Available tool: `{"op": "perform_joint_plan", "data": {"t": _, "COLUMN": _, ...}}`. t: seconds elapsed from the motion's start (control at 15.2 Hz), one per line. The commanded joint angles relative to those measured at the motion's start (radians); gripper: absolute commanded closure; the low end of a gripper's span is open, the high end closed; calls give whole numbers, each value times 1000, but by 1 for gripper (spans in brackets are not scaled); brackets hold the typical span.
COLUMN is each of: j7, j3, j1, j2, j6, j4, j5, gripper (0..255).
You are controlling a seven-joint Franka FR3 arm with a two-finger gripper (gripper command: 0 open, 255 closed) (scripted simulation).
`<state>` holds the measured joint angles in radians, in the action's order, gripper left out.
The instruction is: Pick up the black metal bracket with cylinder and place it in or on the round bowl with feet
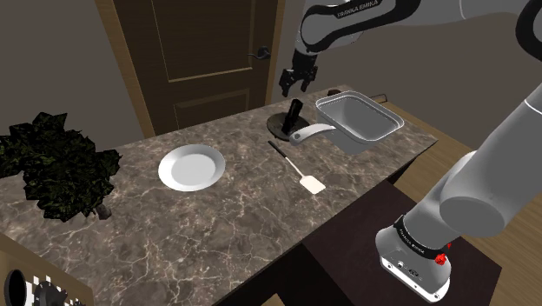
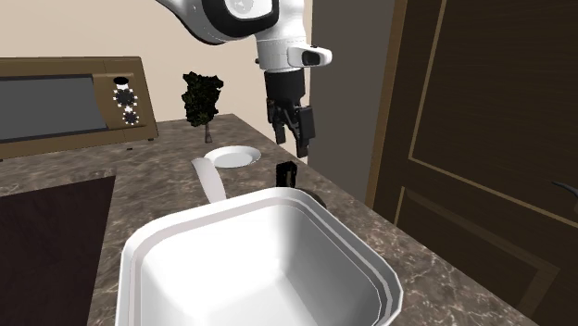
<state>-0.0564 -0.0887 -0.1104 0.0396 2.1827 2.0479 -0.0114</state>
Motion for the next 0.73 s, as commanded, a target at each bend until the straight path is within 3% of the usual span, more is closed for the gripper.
{"op": "perform_joint_plan", "data": {"t": 0.0, "j7": 1, "j3": -1, "j1": 1, "j2": -22, "j6": -46, "j4": -24, "j5": -2, "gripper": 0}}
{"op": "perform_joint_plan", "data": {"t": 0.13, "j7": -1, "j3": 0, "j1": 0, "j2": -45, "j6": -102, "j4": -57, "j5": -4, "gripper": 0}}
{"op": "perform_joint_plan", "data": {"t": 0.66, "j7": -1, "j3": 0, "j1": 0, "j2": -45, "j6": -102, "j4": -57, "j5": -4, "gripper": 0}}
